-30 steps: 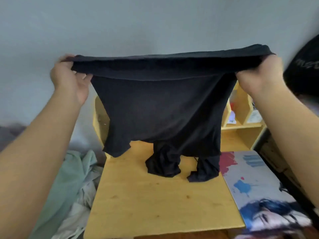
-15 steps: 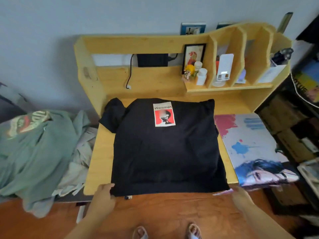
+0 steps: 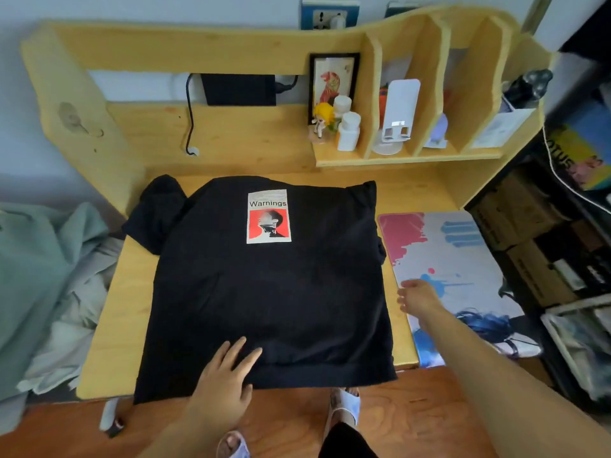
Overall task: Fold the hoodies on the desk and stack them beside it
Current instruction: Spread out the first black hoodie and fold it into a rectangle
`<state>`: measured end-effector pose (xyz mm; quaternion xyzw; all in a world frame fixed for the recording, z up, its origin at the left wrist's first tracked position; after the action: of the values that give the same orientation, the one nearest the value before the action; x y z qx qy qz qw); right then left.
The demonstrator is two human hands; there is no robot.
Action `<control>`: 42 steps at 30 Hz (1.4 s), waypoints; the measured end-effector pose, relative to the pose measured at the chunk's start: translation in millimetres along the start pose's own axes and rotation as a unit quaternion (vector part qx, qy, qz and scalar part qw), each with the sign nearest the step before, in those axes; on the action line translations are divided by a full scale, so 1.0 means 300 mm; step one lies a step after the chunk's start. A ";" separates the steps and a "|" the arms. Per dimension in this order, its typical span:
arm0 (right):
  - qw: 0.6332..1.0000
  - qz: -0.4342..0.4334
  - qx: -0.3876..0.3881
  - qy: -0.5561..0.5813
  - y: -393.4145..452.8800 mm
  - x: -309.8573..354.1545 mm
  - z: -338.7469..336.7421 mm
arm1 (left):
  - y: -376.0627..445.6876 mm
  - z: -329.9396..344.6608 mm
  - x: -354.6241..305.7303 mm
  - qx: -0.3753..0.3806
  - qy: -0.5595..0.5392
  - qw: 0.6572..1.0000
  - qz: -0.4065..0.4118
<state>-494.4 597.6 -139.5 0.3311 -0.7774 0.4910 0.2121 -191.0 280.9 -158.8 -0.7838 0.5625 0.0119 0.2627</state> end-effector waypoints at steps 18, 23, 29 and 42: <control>0.849 -0.491 -0.192 -0.034 0.006 0.701 -0.334 | 0.088 0.028 -0.269 0.118 0.053 0.983 -0.129; 0.701 -0.540 -0.151 -0.440 0.244 0.511 -0.424 | 0.139 -0.026 -0.292 0.155 0.061 0.977 -0.134; 0.835 -0.226 -0.054 -0.499 0.481 0.193 -0.562 | 0.202 -0.109 -0.413 0.173 0.111 0.969 -0.138; 0.974 0.152 -0.134 0.098 0.782 0.164 -0.630 | 0.864 -0.173 -1.070 -0.149 0.218 0.961 0.085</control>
<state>-697.2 823.5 -172.6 0.1282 -0.8527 0.4390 0.2525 -553.3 480.5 -116.3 -0.7470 0.6627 -0.0528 0.0117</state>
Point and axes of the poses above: each hand's wrist, its own y-axis towards the middle knuckle, its own z-axis out of the palm, x = y × z, the point moved 4 cm from there along y, towards the middle knuckle, and after that the axes turned 5 degrees about -x, right-handed, at the moved point
